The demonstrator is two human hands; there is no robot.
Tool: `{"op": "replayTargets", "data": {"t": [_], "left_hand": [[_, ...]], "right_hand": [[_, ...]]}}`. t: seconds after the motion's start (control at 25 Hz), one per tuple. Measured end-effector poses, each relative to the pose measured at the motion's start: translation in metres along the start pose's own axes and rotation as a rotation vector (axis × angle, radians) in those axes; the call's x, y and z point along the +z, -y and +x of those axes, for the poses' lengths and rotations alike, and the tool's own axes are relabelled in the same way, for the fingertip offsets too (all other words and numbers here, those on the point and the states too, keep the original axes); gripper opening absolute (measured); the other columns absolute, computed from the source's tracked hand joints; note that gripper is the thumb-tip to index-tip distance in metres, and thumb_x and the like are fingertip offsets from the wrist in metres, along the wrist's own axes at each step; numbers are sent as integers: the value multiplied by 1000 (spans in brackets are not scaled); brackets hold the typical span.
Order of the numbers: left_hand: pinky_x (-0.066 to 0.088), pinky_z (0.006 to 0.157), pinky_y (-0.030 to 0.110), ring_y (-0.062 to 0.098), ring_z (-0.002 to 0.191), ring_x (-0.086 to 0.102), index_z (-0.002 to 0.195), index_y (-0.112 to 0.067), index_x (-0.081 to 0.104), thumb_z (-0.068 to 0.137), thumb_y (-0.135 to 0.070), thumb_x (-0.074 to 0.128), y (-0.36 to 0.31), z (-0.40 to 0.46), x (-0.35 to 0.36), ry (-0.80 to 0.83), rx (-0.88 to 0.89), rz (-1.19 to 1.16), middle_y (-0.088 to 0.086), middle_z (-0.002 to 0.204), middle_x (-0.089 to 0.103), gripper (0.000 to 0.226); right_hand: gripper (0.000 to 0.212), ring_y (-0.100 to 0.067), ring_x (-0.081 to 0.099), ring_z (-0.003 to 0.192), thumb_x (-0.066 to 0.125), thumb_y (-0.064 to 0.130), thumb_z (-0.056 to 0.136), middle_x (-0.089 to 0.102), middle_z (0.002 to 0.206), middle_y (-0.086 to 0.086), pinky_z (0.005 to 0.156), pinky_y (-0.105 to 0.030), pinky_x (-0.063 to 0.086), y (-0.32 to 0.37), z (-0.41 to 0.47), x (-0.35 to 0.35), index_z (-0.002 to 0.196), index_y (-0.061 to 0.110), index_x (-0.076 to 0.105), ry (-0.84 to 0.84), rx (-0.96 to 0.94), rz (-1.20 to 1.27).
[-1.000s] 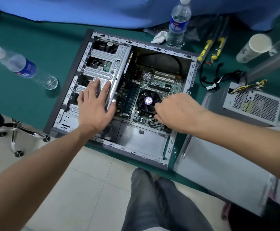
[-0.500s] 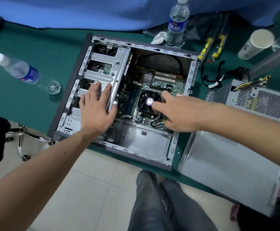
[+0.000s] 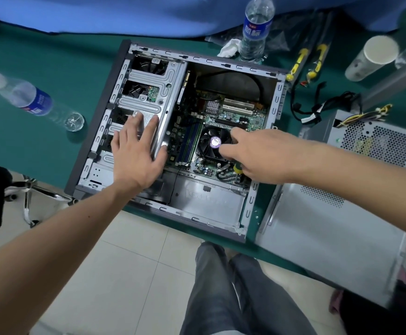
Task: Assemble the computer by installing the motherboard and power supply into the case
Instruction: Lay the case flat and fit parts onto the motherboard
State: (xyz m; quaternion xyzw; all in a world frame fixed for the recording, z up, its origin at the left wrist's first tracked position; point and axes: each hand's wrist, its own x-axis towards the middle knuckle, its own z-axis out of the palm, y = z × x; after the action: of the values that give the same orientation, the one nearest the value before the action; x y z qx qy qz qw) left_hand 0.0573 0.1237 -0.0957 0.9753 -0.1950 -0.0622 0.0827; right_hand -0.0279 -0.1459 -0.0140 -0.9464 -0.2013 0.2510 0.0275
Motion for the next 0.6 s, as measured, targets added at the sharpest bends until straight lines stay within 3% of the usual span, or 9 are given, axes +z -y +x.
{"op": "replayTargets", "data": {"t": [0.08,0.2,0.32,0.4,0.44,0.52,0.6], "left_hand": [[17,117,57,30,148,17,153,-28,29,88,-51,37,0,-1,0,2,-2,-1,11,160,22,70],[17,117,57,29,148,17,153,-27,30,88,-51,37,0,-2,0,-6,-4,-7,11,160,22,70],[18,117,57,29,148,17,153,-27,31,88,-51,37,-1,0,-1,-15,4,-11,11,159,23,70],[17,117,56,29,148,17,153,-27,31,88,-51,37,0,0,-1,-16,6,-15,11,159,23,70],[17,117,56,29,148,17,152,-27,31,88,-51,37,0,-1,0,-16,5,-16,11,159,23,70],[17,117,56,29,148,17,152,-27,31,87,-51,37,1,-2,0,-17,-1,-16,10,159,23,70],[17,117,57,29,148,17,152,-28,31,87,-51,37,1,-3,0,-17,-1,-17,10,159,23,70]], "right_hand": [[13,-14,42,50,44,16,101,47,84,-3,41,-28,34,6,-1,2,112,16,51,-53,46,-131],[28,-17,46,55,34,35,106,48,87,-4,47,-31,39,10,0,2,114,13,49,-69,104,-112],[19,-19,49,58,46,15,98,35,100,-4,44,-33,37,2,-1,-3,116,18,43,40,32,57],[16,-16,44,53,48,11,96,40,87,-3,40,-30,30,4,-3,0,110,17,49,-11,-1,-53],[9,-15,38,50,48,20,100,43,77,-2,40,-28,27,6,-4,0,107,15,52,-52,19,-109],[33,-13,34,47,37,40,105,42,65,2,42,-28,25,11,-3,1,101,12,53,-97,93,-183],[34,-15,40,51,36,41,105,44,77,1,42,-29,29,10,-1,2,105,10,52,-67,84,-121]]}}
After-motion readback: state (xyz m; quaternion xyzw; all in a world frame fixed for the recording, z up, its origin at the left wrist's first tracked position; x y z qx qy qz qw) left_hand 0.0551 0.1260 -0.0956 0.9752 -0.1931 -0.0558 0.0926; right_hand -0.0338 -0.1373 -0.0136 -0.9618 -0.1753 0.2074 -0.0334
